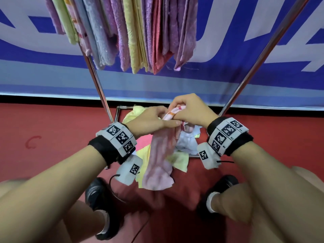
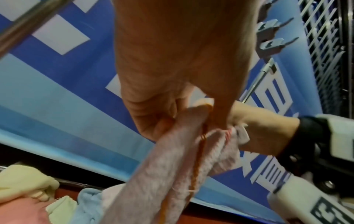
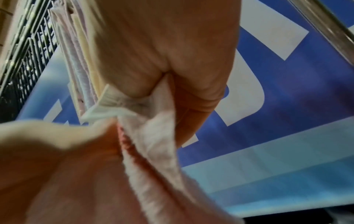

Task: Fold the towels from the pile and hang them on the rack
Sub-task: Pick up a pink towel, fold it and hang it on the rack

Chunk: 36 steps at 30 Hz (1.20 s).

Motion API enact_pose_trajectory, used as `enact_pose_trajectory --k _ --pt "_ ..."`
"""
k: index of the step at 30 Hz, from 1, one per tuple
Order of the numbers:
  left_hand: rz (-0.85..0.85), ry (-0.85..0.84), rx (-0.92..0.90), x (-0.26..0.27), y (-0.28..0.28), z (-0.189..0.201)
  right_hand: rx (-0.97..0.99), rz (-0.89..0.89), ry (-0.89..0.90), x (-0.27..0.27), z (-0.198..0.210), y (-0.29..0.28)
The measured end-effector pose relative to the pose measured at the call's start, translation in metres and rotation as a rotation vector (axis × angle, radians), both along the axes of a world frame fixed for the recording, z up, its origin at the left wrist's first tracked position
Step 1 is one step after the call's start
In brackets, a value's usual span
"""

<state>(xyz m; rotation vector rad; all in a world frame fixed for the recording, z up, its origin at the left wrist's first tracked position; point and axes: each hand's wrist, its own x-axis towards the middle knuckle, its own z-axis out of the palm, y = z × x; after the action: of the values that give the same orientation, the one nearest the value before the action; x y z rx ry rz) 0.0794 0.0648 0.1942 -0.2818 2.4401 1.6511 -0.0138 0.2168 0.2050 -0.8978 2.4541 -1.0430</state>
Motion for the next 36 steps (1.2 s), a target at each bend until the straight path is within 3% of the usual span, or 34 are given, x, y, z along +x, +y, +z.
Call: enact_pose_trajectory --k 3,7,10,15,20,23,26,36 --pt "0.066 0.079 -0.108 -0.006 -0.004 -0.001 -0.119 -0.125 -0.103 -0.004 0.002 -0.004" --pt "0.283 0.136 0.048 -0.01 -0.02 0.011 -0.106 -0.216 -0.304 -0.012 0.007 0.003" --pt "0.368 0.139 0.218 -0.005 -0.019 0.019 -0.067 -0.2 -0.183 -0.009 0.005 0.004" --pt "0.253 0.025 0.301 -0.002 -0.01 0.019 -0.027 -0.071 -0.049 0.006 0.001 -0.005" --pt "0.25 0.053 0.179 -0.001 -0.017 0.017 0.035 -0.015 0.04 0.007 0.006 -0.005" --pt "0.28 0.067 0.174 -0.003 -0.022 0.019 0.107 0.036 -0.008 -0.002 0.006 0.002" --pt "0.301 0.042 0.199 -0.003 -0.021 0.021 0.059 0.022 -0.035 -0.005 0.003 0.006" --pt "0.102 0.214 -0.205 0.001 -0.018 0.029 0.022 -0.058 -0.021 -0.002 0.008 0.002"
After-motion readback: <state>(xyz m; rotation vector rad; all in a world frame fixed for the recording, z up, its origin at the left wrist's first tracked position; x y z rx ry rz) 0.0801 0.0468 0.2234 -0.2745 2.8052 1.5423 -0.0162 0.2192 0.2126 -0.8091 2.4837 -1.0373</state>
